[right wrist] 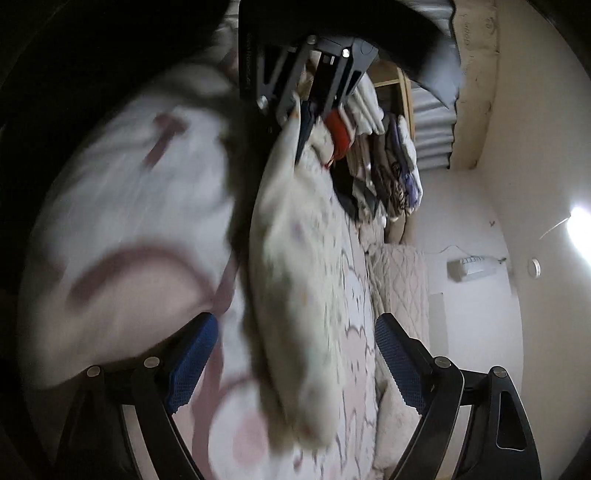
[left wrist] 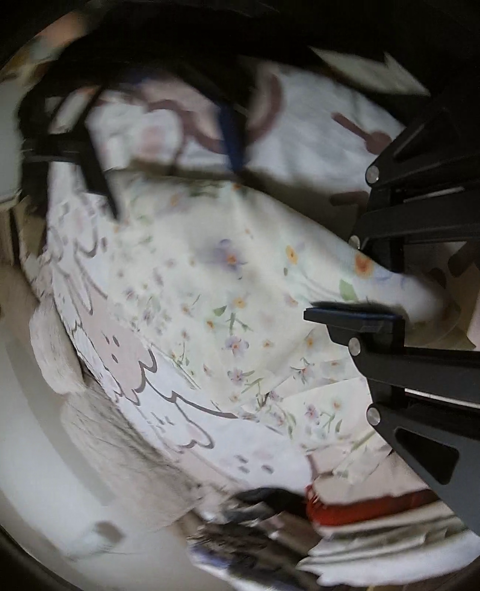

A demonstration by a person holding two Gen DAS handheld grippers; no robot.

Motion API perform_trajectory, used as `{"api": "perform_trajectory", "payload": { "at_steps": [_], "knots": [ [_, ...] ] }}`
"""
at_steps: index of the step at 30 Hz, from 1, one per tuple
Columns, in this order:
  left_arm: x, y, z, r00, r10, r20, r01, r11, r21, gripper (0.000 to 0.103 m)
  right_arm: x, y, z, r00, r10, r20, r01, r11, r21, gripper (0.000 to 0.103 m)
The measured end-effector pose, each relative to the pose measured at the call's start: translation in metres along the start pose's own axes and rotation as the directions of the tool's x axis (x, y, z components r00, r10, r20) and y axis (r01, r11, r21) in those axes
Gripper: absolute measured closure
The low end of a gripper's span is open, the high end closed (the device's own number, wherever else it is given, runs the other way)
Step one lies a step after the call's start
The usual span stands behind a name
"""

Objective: Fold clothes

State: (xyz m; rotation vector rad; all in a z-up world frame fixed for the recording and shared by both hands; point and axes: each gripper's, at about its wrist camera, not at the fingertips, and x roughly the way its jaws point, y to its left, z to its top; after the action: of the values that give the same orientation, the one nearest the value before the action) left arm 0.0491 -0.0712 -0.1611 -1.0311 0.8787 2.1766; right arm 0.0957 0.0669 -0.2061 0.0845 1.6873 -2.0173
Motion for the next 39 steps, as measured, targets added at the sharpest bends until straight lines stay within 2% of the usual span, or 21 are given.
{"api": "perform_trajectory", "payload": {
  "at_steps": [4,7,11,12,16,19,21,22,23,25,26,27,29,31,33,35,36,37,38,39],
  "knots": [
    [-0.003,0.024,0.008,0.994,-0.106,0.010,0.107,0.984,-0.146,0.090,0.029,-0.001,0.018,0.999,-0.051,-0.005,0.051,0.998,0.023,0.016],
    [-0.006,0.034,0.010,0.988,-0.151,0.027,0.153,0.966,-0.207,0.090,0.050,-0.003,0.027,0.994,-0.102,-0.034,0.103,0.993,0.049,0.016],
    [-0.005,0.041,0.008,0.987,-0.160,0.026,0.162,0.958,-0.239,0.090,0.063,-0.017,0.016,0.980,-0.151,-0.129,0.165,0.980,0.111,0.016],
    [-0.005,0.041,0.006,0.988,-0.151,0.021,0.152,0.960,-0.234,0.090,0.066,-0.021,0.009,0.976,-0.147,-0.159,0.167,0.979,0.121,0.018],
    [-0.001,0.032,0.000,0.994,-0.108,-0.005,0.104,0.975,-0.198,0.090,0.073,-0.027,-0.021,0.964,-0.134,-0.231,0.159,0.983,0.095,0.037],
    [0.004,0.009,-0.005,0.999,-0.018,-0.027,0.016,0.997,-0.076,0.090,0.072,-0.024,-0.042,0.960,-0.148,-0.236,0.159,0.987,0.027,0.043],
    [0.008,-0.010,-0.008,0.998,0.062,-0.030,-0.061,0.998,0.029,0.090,0.070,-0.021,-0.053,0.961,-0.167,-0.220,0.162,0.986,-0.041,0.046],
    [0.010,-0.020,-0.010,0.993,0.111,-0.026,-0.108,0.991,0.081,0.090,0.069,-0.018,-0.058,0.962,-0.176,-0.210,0.164,0.984,-0.076,0.051],
    [0.013,-0.031,-0.013,0.985,0.172,-0.016,-0.167,0.975,0.145,0.088,0.066,-0.015,-0.057,0.963,-0.181,-0.198,0.161,0.980,-0.116,0.052],
    [0.020,-0.051,-0.021,0.960,0.279,0.011,-0.272,0.926,0.261,0.085,0.061,-0.013,-0.063,0.968,-0.180,-0.175,0.152,0.975,-0.160,0.059],
    [0.023,-0.060,-0.024,0.945,0.326,0.027,-0.318,0.895,0.314,0.079,0.060,-0.013,-0.066,0.970,-0.178,-0.163,0.148,0.973,-0.179,0.060],
    [0.028,-0.070,-0.028,0.925,0.375,0.052,-0.367,0.854,0.370,0.068,0.058,-0.013,-0.069,0.974,-0.173,-0.147,0.145,0.971,-0.188,0.060],
    [0.034,-0.083,-0.033,0.893,0.436,0.108,-0.436,0.785,0.440,0.067,0.054,-0.009,-0.072,0.980,-0.164,-0.109,0.138,0.968,-0.209,0.060],
    [0.039,-0.088,-0.033,0.881,0.457,0.126,-0.458,0.751,0.476,0.067,0.055,-0.006,-0.073,0.986,-0.152,-0.072,0.131,0.961,-0.244,0.060],
    [0.041,-0.086,-0.033,0.875,0.465,0.133,-0.466,0.739,0.486,0.067,0.054,-0.005,-0.072,0.990,-0.133,-0.045,0.116,0.955,-0.272,0.060],
    [0.042,-0.080,-0.033,0.884,0.455,0.111,-0.451,0.762,0.464,0.070,0.051,-0.004,-0.071,0.994,-0.100,-0.044,0.084,0.958,-0.273,0.063],
    [0.042,-0.077,-0.033,0.888,0.449,0.099,-0.442,0.775,0.452,0.074,0.053,-0.005,-0.070,0.996,-0.076,-0.050,0.060,0.960,-0.275,0.072],
    [0.042,-0.072,-0.032,0.896,0.437,0.079,-0.427,0.797,0.427,0.079,0.053,-0.004,-0.070,0.997,-0.054,-0.055,0.036,0.958,-0.283,0.078],
    [0.042,-0.065,-0.030,0.901,0.429,0.059,-0.417,0.825,0.382,0.093,0.052,-0.003,-0.071,0.998,-0.033,-0.059,0.015,0.956,-0.294,0.080],
    [0.043,-0.058,-0.027,0.907,0.419,0.039,-0.407,0.850,0.335,0.095,0.052,-0.002,-0.071,0.998,-0.013,-0.063,-0.007,0.952,-0.305,0.084]
  ]
}}
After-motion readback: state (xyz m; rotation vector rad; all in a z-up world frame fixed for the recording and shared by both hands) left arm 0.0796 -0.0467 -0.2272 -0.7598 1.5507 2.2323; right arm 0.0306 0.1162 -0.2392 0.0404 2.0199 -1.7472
